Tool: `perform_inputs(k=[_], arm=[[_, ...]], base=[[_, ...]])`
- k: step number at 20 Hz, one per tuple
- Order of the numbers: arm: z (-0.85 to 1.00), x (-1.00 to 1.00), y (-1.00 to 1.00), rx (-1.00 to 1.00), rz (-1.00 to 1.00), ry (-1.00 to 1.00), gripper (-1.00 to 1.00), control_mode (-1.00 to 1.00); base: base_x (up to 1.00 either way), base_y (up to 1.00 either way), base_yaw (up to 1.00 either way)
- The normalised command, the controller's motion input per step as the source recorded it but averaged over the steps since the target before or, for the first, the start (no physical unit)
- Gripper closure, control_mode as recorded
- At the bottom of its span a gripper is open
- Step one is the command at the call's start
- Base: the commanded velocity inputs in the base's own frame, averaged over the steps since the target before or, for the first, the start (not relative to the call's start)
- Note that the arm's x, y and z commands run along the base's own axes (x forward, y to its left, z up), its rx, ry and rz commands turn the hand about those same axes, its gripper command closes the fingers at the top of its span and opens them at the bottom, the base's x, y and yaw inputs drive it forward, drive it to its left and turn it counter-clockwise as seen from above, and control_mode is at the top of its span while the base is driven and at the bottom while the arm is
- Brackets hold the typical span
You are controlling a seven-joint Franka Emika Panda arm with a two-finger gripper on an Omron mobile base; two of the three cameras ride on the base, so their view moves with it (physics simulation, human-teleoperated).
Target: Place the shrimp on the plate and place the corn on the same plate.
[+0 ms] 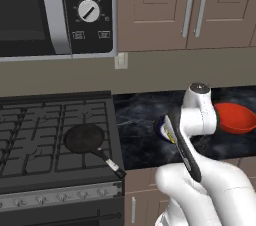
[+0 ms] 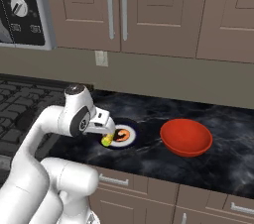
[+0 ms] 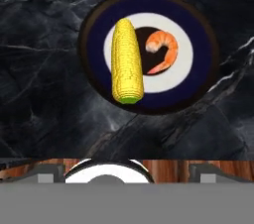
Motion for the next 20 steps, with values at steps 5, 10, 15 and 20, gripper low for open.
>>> perform_inputs(k=[5, 10, 15, 20], arm=[[0.48, 0.00, 0.69, -0.08, -0.02, -0.07, -1.00, -1.00], [0.58, 0.00, 0.45, -0.11, 0.00, 0.00, -1.00, -1.00], [0.50, -0.05, 0.17, -0.08, 0.00, -0.06, -1.00, -1.00], [0.36, -0.17, 0.00, -0.02, 0.00, -0.18, -1.00, -1.00]], base=[[0.00, 0.00, 0.00], [0.00, 0.00, 0.00], [0.00, 0.00, 0.00], [0.00, 0.00, 0.00]])
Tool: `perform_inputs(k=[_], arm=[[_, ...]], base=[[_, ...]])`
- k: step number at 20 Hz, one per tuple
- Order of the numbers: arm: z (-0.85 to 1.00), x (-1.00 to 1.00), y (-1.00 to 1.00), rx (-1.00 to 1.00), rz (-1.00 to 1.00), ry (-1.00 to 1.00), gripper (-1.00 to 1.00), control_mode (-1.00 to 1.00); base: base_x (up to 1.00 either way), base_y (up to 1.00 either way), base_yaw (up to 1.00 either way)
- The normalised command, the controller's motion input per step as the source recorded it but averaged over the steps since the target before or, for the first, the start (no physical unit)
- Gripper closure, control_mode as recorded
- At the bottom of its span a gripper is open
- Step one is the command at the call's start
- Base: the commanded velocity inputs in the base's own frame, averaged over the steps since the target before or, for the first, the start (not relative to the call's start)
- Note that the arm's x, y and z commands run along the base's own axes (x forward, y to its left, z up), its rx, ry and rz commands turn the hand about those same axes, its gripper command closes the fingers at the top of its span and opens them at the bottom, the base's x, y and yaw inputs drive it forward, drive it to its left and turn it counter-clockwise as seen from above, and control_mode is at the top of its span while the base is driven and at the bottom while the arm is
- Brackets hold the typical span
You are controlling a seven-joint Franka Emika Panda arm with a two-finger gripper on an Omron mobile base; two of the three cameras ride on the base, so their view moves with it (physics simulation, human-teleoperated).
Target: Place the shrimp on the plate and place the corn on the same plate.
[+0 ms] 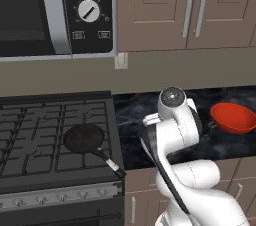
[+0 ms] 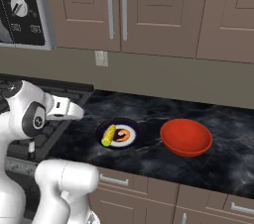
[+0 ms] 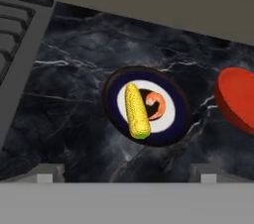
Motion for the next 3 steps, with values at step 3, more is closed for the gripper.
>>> perform_inputs(k=[3], arm=[[0.23, 0.16, -0.09, 0.08, 0.00, 0.06, -1.00, -1.00]], base=[[0.00, 0.00, 0.00]])
